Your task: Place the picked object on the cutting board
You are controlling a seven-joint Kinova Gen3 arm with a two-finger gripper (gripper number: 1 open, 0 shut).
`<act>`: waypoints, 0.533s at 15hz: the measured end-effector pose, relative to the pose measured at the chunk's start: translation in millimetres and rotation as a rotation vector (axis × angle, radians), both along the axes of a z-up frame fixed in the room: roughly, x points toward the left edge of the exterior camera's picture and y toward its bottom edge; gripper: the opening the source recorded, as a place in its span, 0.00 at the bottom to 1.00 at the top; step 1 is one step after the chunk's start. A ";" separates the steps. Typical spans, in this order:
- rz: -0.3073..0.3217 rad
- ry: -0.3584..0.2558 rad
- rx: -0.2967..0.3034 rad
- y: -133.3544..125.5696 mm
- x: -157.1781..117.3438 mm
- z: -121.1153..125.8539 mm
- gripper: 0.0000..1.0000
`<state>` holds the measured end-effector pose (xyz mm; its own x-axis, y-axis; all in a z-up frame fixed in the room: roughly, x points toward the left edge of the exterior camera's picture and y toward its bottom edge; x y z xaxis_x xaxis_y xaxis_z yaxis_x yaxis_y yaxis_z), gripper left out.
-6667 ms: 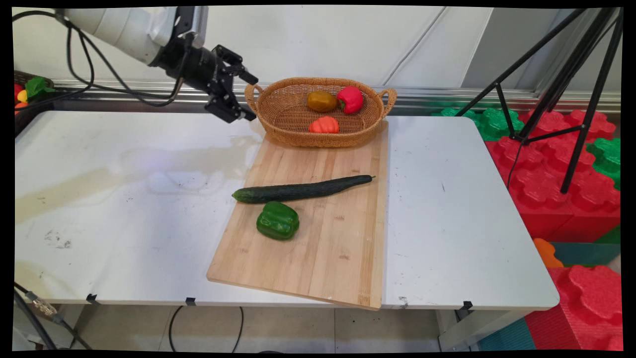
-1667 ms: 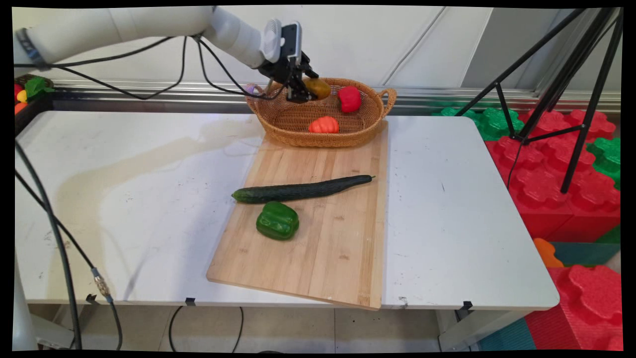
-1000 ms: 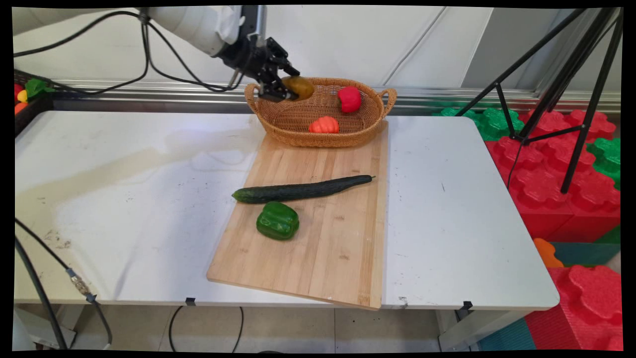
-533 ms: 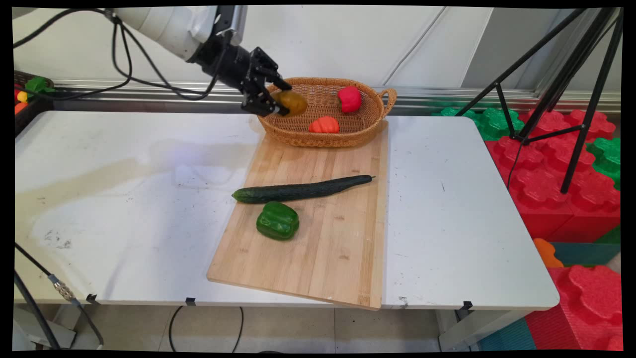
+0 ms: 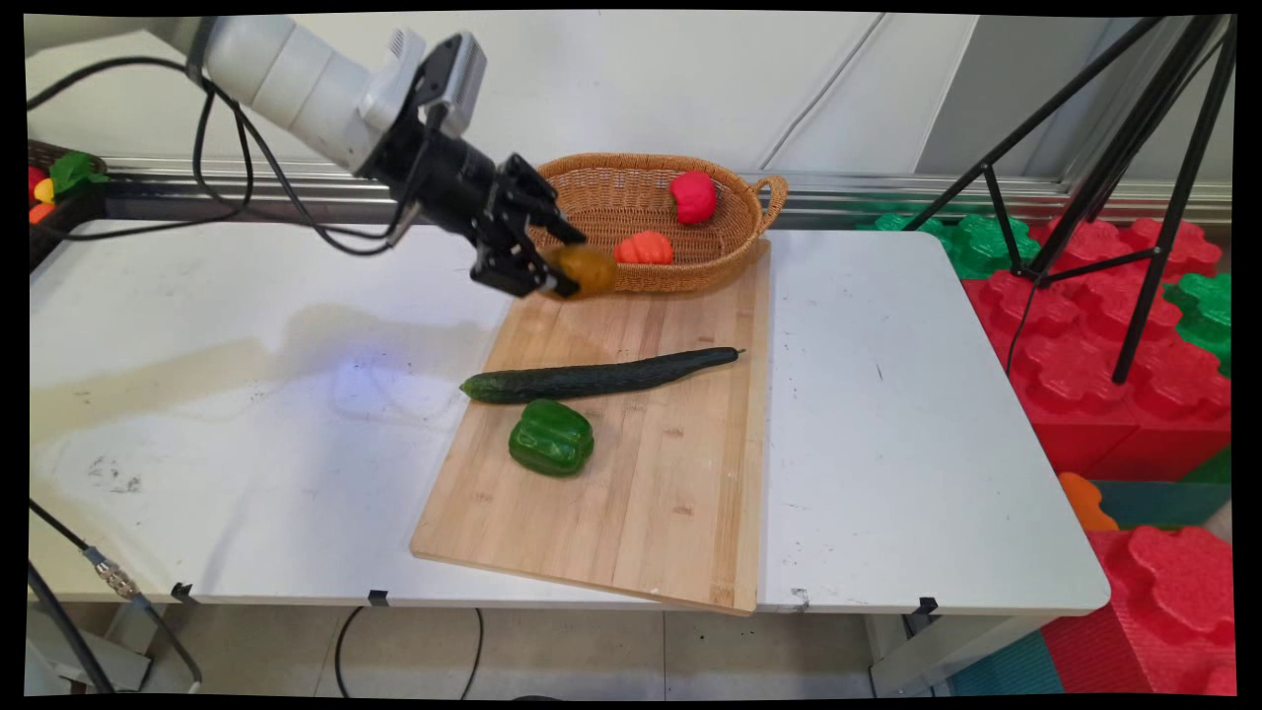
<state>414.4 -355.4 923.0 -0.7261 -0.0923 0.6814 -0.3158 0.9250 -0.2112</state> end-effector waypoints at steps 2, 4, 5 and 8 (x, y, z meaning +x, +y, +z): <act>-0.006 0.009 0.026 7.1 -11.9 -11.4 0.00; -0.009 0.011 0.043 11.3 -21.9 -21.3 0.00; -0.009 0.012 0.051 12.8 -27.1 -26.7 0.00; -0.008 0.012 0.076 16.2 -42.9 -43.7 0.00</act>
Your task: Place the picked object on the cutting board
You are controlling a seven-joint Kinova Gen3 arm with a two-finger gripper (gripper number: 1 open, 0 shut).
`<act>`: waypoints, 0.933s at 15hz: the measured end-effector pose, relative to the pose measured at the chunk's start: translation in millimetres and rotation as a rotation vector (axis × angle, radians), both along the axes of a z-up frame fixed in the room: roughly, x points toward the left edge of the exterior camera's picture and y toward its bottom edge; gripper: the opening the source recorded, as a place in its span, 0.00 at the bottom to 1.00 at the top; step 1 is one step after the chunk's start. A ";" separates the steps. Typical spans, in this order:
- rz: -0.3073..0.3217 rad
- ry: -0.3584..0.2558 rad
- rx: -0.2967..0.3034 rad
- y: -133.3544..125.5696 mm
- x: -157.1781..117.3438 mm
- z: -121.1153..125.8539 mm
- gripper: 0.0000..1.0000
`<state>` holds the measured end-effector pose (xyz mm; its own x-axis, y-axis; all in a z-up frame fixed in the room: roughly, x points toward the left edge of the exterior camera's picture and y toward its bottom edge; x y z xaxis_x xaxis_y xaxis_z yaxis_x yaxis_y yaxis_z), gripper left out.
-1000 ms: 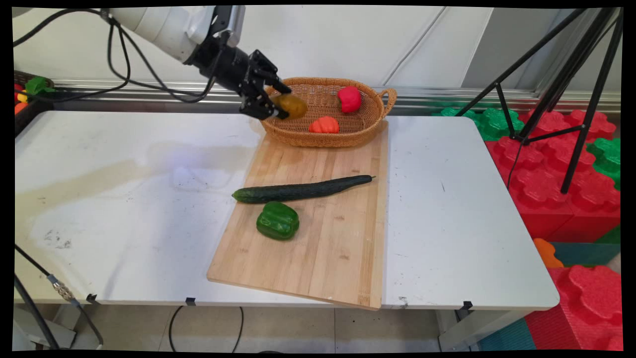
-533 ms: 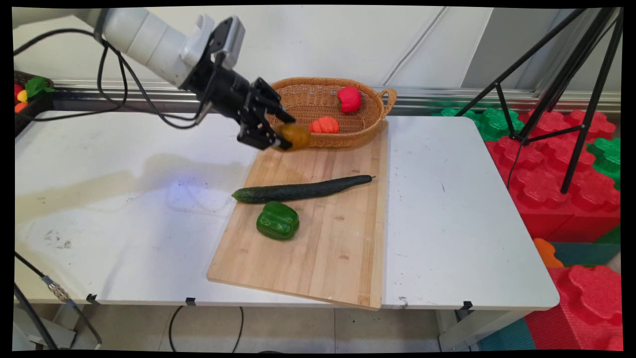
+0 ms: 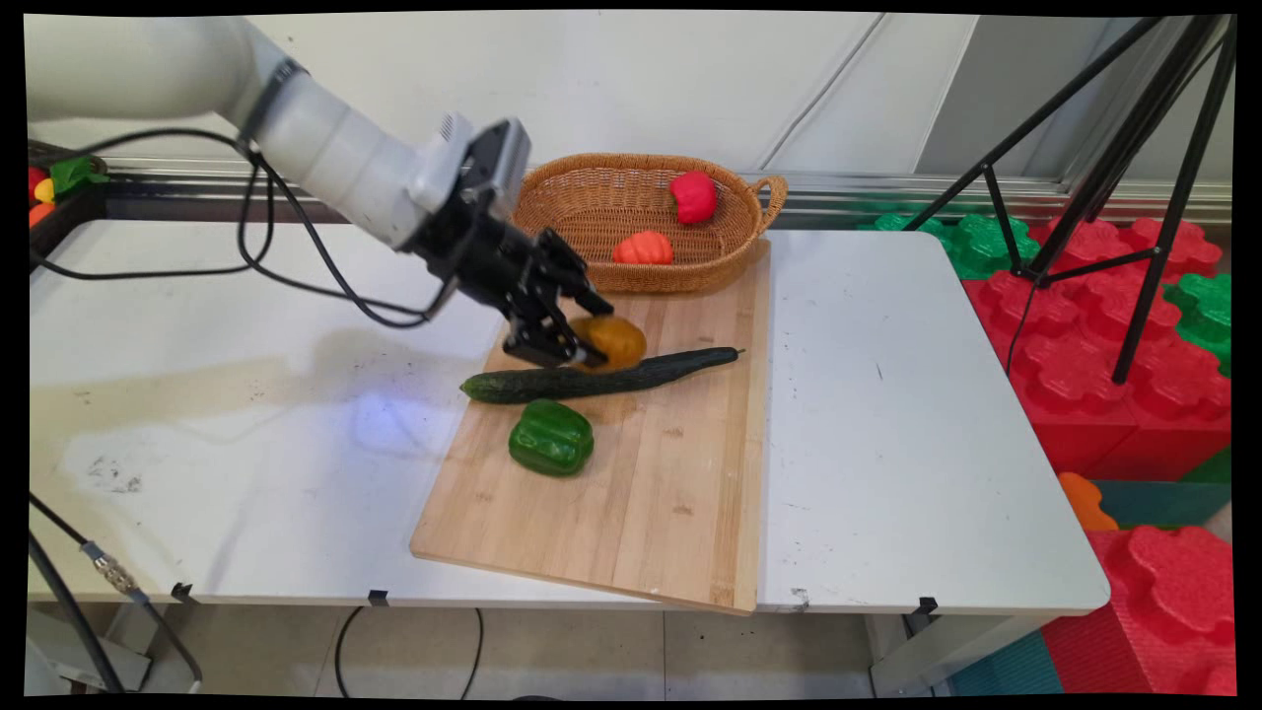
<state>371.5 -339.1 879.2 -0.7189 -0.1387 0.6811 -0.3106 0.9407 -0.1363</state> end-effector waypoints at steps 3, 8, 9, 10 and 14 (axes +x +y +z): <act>0.007 -0.010 0.030 2.6 -19.0 -24.6 0.00; 0.038 -0.034 0.056 -1.7 -40.5 -58.7 0.00; 0.041 -0.038 0.061 -2.8 -43.8 -63.7 0.00; 0.047 -0.044 0.067 -4.8 -49.6 -71.9 0.00; 0.063 -0.052 0.073 -10.2 -60.5 -86.4 1.00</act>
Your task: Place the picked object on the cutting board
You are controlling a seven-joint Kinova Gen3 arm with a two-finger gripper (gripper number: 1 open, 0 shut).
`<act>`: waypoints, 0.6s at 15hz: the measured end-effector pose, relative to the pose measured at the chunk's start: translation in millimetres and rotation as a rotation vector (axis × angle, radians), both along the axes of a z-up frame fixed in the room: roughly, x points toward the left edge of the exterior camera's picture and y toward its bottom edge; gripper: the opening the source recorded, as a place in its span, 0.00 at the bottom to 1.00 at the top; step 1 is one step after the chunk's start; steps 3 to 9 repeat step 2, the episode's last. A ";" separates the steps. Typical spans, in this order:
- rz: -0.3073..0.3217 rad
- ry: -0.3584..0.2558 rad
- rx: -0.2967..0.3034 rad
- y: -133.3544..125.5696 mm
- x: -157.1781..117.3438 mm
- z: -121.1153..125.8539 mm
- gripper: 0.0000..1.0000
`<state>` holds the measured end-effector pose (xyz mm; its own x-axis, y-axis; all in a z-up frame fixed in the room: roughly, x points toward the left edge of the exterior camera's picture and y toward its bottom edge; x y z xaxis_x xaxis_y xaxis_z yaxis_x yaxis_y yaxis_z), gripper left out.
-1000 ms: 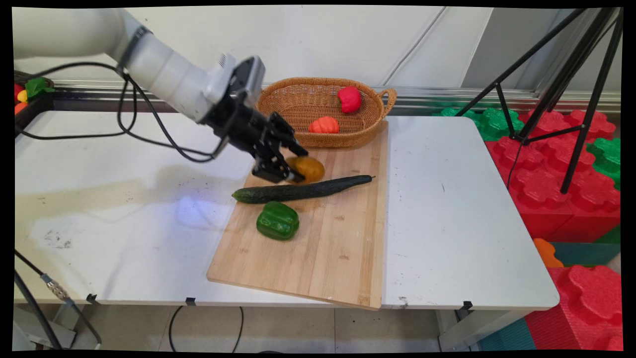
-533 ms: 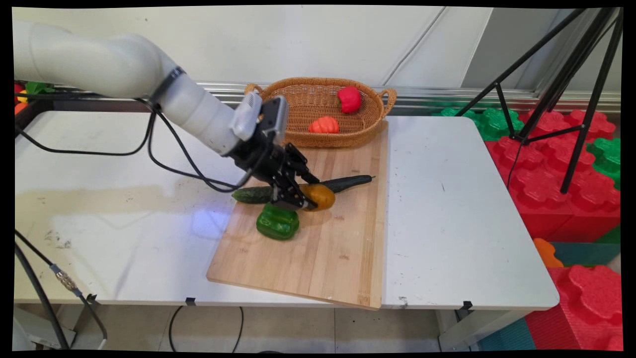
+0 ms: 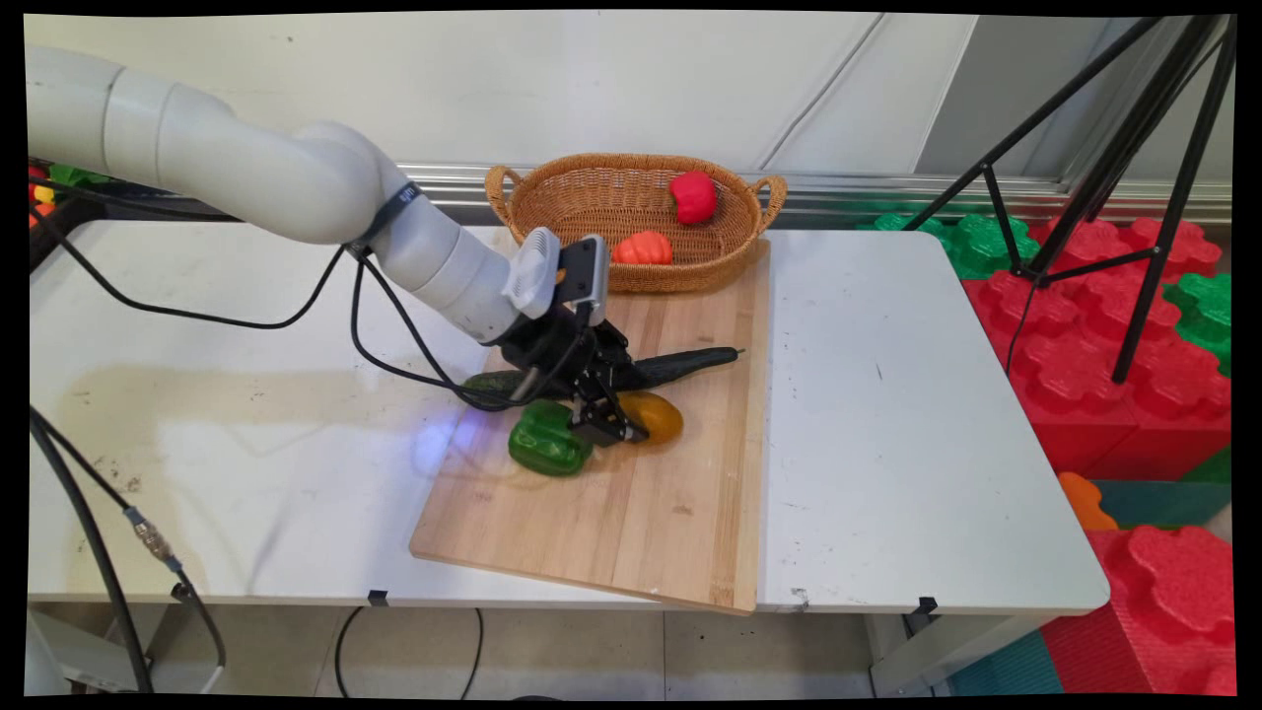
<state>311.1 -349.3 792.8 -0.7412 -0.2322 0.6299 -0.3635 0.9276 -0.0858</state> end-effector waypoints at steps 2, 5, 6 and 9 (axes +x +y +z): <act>0.005 -0.002 -0.006 -3.4 -3.4 -3.4 1.00; 0.005 -0.002 -0.006 -3.4 -3.4 -3.4 1.00; 0.005 -0.002 -0.006 -3.4 -3.4 -3.4 1.00; 0.005 -0.002 -0.006 -3.4 -3.4 -3.4 1.00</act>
